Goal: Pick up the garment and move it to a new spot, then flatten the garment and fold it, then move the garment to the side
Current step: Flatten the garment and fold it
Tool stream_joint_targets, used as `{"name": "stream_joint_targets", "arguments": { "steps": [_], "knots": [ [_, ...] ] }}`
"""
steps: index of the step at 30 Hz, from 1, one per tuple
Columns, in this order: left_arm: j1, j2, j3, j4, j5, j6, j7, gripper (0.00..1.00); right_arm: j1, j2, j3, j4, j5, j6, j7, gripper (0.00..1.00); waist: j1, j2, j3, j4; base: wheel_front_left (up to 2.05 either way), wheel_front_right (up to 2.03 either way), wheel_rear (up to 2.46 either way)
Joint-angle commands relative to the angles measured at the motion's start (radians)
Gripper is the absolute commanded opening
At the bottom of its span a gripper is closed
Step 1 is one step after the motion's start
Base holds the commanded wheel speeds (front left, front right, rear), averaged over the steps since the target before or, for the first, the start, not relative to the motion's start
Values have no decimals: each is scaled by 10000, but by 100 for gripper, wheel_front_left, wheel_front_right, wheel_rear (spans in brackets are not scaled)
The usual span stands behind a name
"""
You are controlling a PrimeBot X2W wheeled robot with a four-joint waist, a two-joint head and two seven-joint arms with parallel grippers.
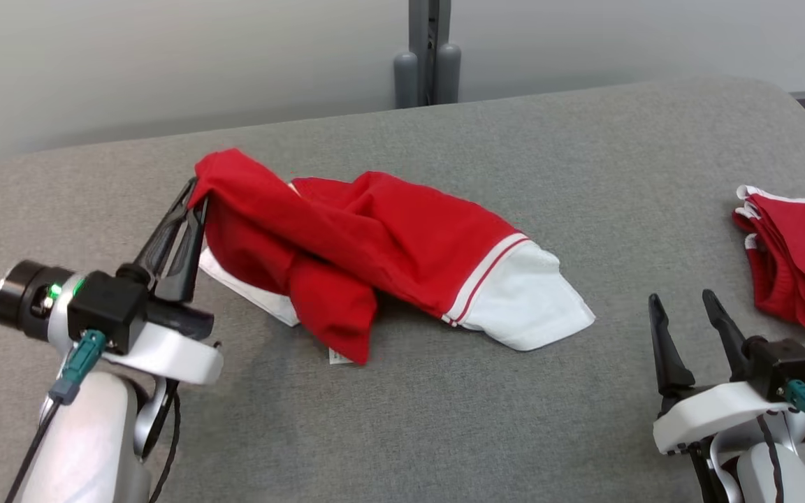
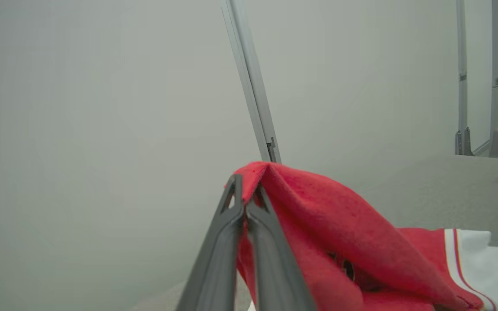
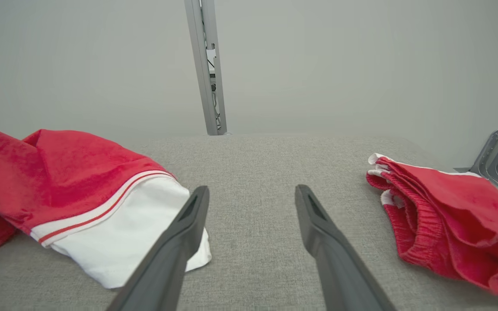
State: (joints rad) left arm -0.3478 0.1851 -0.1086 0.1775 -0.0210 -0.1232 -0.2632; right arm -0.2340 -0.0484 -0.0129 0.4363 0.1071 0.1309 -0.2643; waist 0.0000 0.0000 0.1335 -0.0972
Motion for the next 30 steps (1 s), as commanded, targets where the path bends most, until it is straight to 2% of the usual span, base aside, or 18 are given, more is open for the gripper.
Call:
{"name": "stream_joint_targets", "arguments": {
  "steps": [1,4,9,10,11,12,13,15,20,30],
  "knots": [
    [335,128,42,79,89,11,-18,0,137,-50,-13,62,47,-1,3,100,0,0,-107,152,0,0,0],
    [902,142,-72,456,157,9,-18,0,271,-50,-18,127,44,-3,3,100,0,0,-132,273,0,0,0],
    [2077,-105,-4,1604,-59,280,-19,0,309,-50,-6,170,41,-3,3,100,0,0,-111,430,0,0,0],
    [2308,-173,68,1871,-92,396,-19,10,305,-50,7,183,30,-3,3,100,0,0,-124,455,0,0,0],
    [2308,-173,68,1871,-92,396,-19,10,305,-50,7,183,30,-3,3,100,0,0,-124,455,0,0,0],
    [2659,-339,217,2257,-199,599,-19,59,317,-49,23,191,-18,-1,3,100,0,0,-178,519,0,0,0],
    [2847,-430,311,2465,-275,699,-19,100,331,-52,19,209,-43,-3,3,100,0,0,-219,545,0,0,0],
    [3112,-605,473,2731,-381,857,-19,100,337,-48,12,242,-88,-3,3,100,0,0,-322,584,0,0,0],
    [3504,-925,672,3033,-583,918,-19,100,438,-50,1,308,-102,-3,3,100,0,0,-637,671,0,0,0],
    [3578,-1228,918,2387,-712,938,-19,100,684,-48,146,410,51,-3,3,100,0,0,-894,746,0,0,0]
  ]
}}
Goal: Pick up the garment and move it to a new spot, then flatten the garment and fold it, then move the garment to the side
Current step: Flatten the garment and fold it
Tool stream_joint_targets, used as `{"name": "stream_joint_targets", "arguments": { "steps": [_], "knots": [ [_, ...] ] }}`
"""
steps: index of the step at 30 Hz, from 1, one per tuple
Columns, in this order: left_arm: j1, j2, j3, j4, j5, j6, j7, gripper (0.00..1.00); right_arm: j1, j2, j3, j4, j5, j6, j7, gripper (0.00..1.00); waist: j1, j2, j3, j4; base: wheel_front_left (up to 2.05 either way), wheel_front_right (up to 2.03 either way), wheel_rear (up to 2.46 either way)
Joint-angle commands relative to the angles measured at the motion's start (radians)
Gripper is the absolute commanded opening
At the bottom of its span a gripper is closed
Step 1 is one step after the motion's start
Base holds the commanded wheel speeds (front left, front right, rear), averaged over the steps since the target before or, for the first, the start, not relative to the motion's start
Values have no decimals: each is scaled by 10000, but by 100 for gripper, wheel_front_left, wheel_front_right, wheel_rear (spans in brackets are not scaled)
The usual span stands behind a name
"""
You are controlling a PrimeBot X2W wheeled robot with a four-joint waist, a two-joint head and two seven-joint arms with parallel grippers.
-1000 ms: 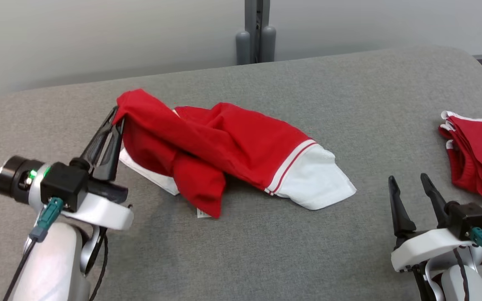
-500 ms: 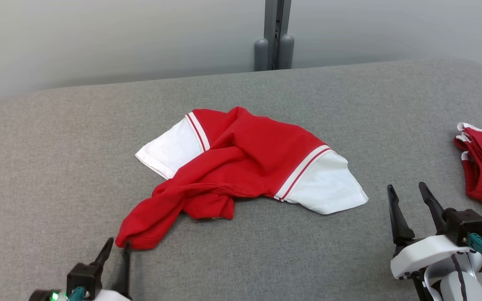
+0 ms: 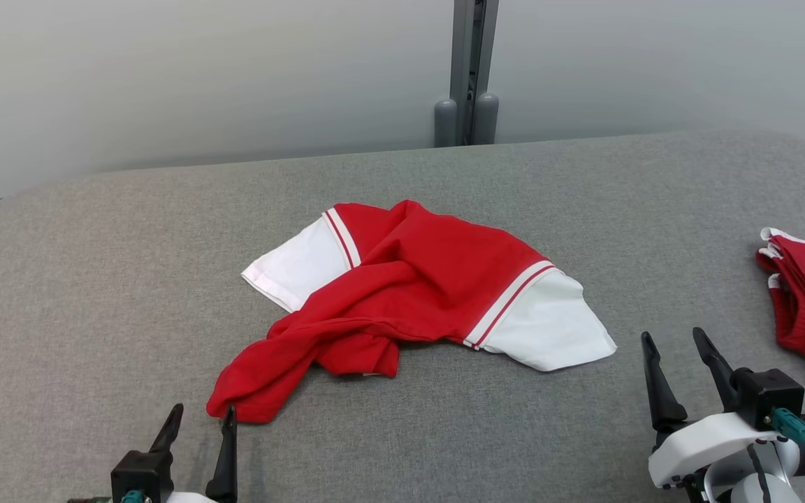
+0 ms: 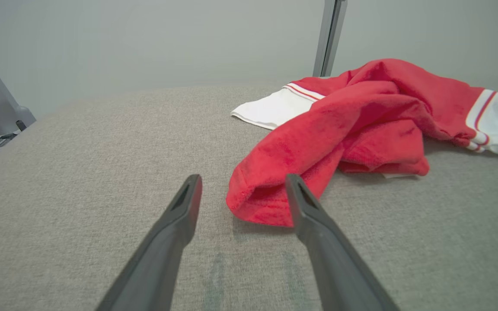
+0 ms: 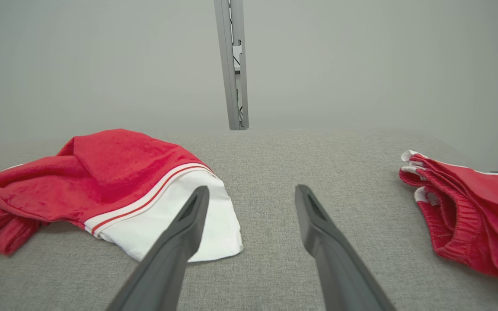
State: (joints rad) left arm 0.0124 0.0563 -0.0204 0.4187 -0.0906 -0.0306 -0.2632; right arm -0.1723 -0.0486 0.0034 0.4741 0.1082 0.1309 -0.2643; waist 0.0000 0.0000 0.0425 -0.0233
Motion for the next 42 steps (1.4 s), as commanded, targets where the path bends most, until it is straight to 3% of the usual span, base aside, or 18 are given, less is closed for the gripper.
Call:
{"name": "stream_joint_targets", "arguments": {
  "steps": [1,10,20,21,23,30,41,42],
  "knots": [
    [-55,39,30,-113,-7,-14,-18,100,49,-46,3,72,35,-3,3,100,0,0,68,31,0,0,0],
    [-764,-29,-316,-810,-79,-224,-19,100,-841,-46,-42,932,-457,-3,4,100,0,0,1160,675,0,0,0],
    [-1204,-39,-806,-1372,-452,-44,-19,100,-1810,-49,-813,2582,-1294,-3,2,100,0,0,1884,1361,0,0,0],
    [-1231,-39,-786,-1423,-454,-34,-19,100,-1861,-49,-843,2790,-1355,-3,5,76,0,0,1904,1372,0,0,0],
    [-1255,-40,-749,-1471,-459,-30,-19,100,-1921,-48,-901,3180,-1485,-3,21,0,0,0,1936,1363,0,0,0],
    [-1240,-38,-733,-1563,-516,-62,-19,100,-1901,-96,-1455,2955,-1421,-6,16,0,0,0,1834,1060,0,0,0],
    [-674,-37,-796,-1299,-584,-45,-19,100,-315,-400,-2697,1981,-1679,-3,4,0,0,0,875,422,0,0,0],
    [-624,-41,-839,-1249,-608,-68,-19,100,-252,-375,-2742,1975,-1667,-3,4,25,0,0,816,388,0,0,0]
  ]
}}
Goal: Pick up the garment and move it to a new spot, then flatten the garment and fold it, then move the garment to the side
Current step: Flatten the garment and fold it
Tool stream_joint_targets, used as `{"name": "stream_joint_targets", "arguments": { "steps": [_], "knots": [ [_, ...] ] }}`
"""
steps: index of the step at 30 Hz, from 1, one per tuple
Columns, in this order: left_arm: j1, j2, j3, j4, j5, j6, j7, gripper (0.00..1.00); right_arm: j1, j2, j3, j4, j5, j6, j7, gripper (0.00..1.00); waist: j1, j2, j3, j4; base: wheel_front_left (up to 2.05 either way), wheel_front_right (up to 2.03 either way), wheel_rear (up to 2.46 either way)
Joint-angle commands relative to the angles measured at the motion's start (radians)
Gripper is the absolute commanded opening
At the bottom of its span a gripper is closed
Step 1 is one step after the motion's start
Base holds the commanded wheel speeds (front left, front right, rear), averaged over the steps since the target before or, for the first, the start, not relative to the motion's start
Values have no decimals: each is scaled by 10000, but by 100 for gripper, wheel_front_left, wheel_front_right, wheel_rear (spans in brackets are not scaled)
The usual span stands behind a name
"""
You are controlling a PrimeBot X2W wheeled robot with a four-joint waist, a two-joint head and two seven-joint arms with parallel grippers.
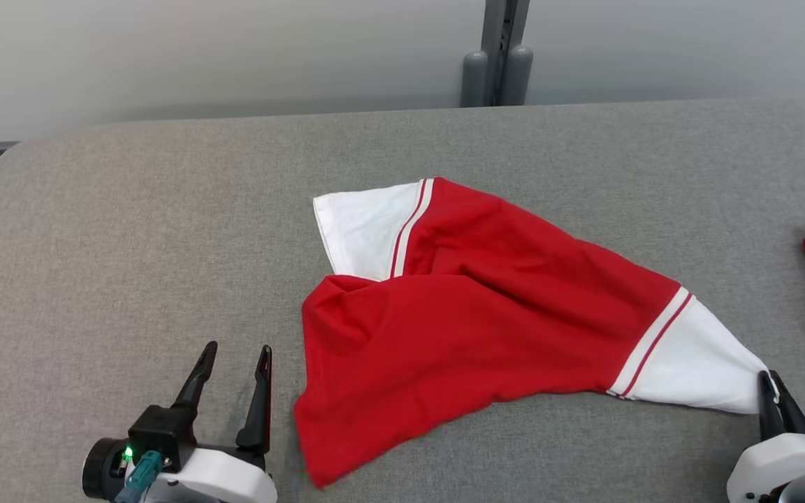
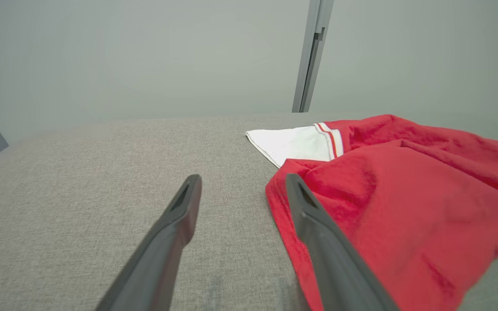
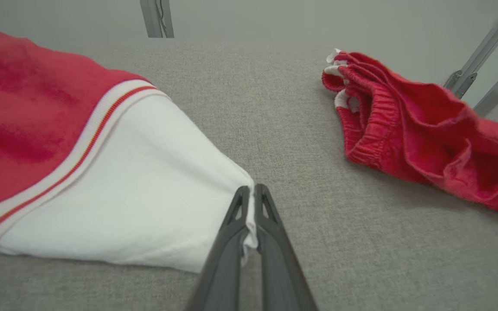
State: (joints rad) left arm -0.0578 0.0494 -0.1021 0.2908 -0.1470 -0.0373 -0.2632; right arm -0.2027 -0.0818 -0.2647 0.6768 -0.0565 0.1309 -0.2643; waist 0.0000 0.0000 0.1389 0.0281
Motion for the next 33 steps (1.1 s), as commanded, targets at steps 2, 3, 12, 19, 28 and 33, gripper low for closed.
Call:
{"name": "stream_joint_targets", "arguments": {
  "steps": [2,3,12,19,28,33],
  "knots": [
    [136,34,-91,112,-71,-24,-19,100,99,31,-94,-162,29,-3,4,100,0,0,-247,-173,0,0,0],
    [184,34,-130,176,-100,-46,-19,100,122,71,-57,-253,30,-3,4,100,0,0,-295,-192,0,0,0],
    [548,33,-244,436,-277,81,-19,100,283,274,712,-1673,502,-3,5,100,0,0,-671,-216,0,0,0],
    [709,32,-113,481,-354,182,-19,100,580,282,1810,-2548,1260,-3,4,100,0,0,-987,-221,0,0,0],
    [659,32,-711,1113,-1189,-312,-18,100,639,281,2279,-2594,1375,-3,4,100,0,0,-799,-347,0,0,0],
    [-30,36,-1111,1788,-1865,-476,-19,100,403,285,2218,-2610,1211,-3,4,100,0,0,-374,-621,0,0,0]
  ]
}}
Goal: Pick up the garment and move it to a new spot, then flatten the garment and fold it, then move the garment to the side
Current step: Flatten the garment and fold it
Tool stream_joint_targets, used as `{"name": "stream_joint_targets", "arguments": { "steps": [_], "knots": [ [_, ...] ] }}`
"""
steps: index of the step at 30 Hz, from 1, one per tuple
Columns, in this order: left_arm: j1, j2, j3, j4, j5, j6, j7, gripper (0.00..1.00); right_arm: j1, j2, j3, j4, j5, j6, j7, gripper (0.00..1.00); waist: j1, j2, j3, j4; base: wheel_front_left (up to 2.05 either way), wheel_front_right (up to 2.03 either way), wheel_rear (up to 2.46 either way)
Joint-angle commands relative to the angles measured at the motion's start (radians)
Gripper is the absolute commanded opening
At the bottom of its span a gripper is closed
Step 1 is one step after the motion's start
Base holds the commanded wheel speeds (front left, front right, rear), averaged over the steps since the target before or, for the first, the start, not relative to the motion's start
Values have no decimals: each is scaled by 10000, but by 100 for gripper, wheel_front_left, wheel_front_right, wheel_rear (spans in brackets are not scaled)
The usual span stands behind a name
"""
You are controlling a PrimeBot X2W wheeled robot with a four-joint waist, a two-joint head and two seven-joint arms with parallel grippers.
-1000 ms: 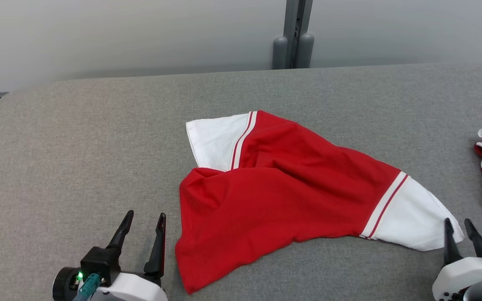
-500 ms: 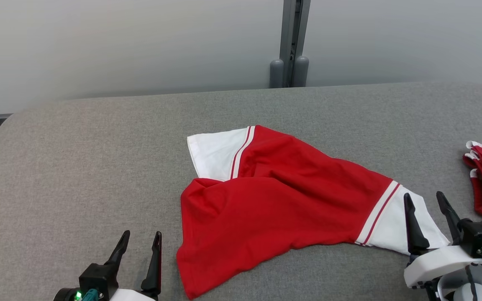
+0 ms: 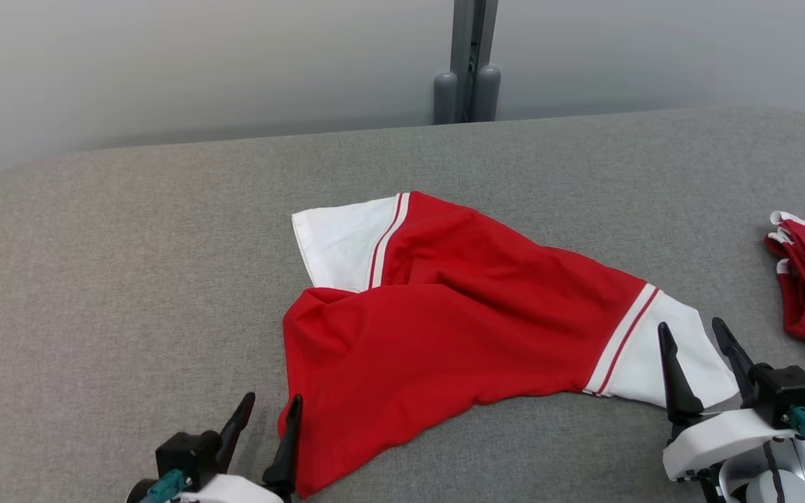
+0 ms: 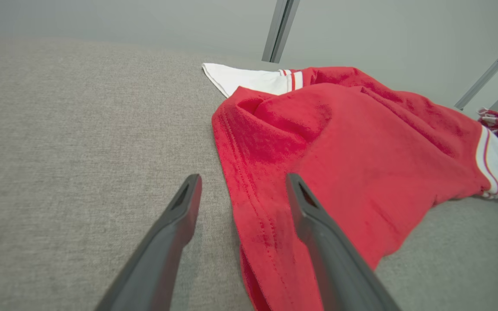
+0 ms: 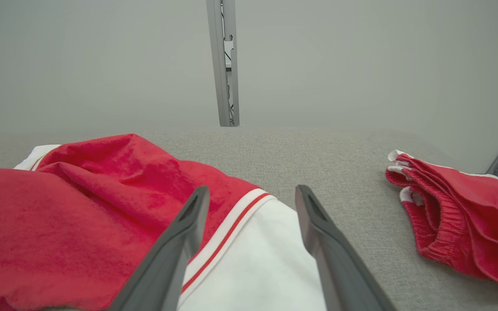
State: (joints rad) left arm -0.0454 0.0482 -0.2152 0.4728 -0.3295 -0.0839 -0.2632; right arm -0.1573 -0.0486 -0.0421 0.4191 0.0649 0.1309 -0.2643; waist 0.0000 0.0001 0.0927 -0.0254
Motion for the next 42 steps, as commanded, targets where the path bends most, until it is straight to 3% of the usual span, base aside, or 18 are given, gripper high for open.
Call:
{"name": "stream_joint_targets", "arguments": {
  "steps": [1,6,13,20,21,23,26,36,42],
  "knots": [
    [-323,48,53,51,-105,26,-19,100,-96,-47,-18,-38,-19,-3,4,100,0,-1,165,-138,0,0,0],
    [-1563,49,33,786,206,11,-19,100,-299,-47,-15,-46,-31,-3,4,100,0,-1,497,-357,0,0,0],
    [-3592,151,-218,3090,632,-137,115,100,-547,-51,141,11,125,-3,4,100,0,-1,827,-641,0,0,0],
    [-5142,152,-877,5302,943,-231,1781,100,-732,-46,205,7,235,-3,4,100,0,-1,1178,-728,0,0,0],
    [-5258,127,-1017,5525,963,-280,2043,71,-754,-47,202,1,235,-3,4,100,0,-1,1231,-730,0,0,0],
    [-5489,79,-1336,5800,1062,-338,2349,0,-766,-47,190,-23,242,-3,4,100,0,-1,1306,-718,0,0,0],
    [-5962,113,-1596,5947,1142,-371,2357,0,-819,-47,196,-50,304,-3,4,100,0,-1,1423,-713,0,0,0],
    [-8090,1816,-1629,6072,1653,1,1213,0,-1144,-47,430,-95,540,-3,4,100,0,-1,1704,-980,0,0,0],
    [-8534,2260,-1686,6457,1734,75,735,0,-1145,-47,553,-99,618,-3,4,100,0,-1,1711,-1179,0,0,0]
  ]
}}
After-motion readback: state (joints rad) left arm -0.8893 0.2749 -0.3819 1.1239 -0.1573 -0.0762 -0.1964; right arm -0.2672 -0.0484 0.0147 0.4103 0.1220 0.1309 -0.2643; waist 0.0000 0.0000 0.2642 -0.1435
